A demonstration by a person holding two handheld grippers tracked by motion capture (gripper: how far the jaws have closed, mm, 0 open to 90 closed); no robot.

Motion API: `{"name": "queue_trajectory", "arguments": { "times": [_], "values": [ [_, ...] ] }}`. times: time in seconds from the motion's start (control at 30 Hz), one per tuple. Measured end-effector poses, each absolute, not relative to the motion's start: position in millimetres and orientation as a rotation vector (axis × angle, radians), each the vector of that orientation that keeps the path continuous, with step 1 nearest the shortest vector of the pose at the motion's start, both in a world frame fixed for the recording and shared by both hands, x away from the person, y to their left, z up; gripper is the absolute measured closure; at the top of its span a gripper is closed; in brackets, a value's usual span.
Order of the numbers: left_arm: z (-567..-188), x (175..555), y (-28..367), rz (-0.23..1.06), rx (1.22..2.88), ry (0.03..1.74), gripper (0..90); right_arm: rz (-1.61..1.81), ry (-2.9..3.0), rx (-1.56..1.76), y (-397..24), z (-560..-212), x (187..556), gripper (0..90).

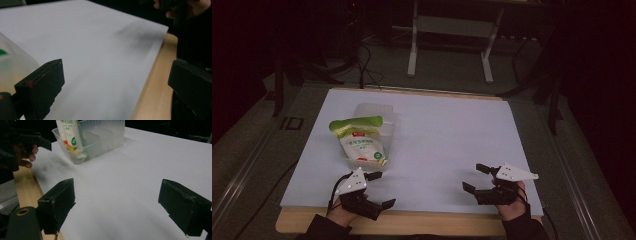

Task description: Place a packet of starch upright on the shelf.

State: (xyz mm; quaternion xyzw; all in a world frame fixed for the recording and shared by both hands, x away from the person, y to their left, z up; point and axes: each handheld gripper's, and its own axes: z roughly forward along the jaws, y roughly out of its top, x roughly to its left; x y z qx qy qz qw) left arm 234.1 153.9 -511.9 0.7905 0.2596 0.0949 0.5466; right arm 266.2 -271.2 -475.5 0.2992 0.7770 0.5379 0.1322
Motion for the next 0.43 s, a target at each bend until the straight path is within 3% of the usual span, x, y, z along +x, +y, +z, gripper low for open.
{"name": "queue_trajectory", "arguments": {
  "times": [0.43],
  "values": [
    [-517.1,236.5,152.6,0.219,1.886,0.622,0.9,1.515,2.274,0.796,-267.8,-477.2,264.9,13.6]
  ]
}}
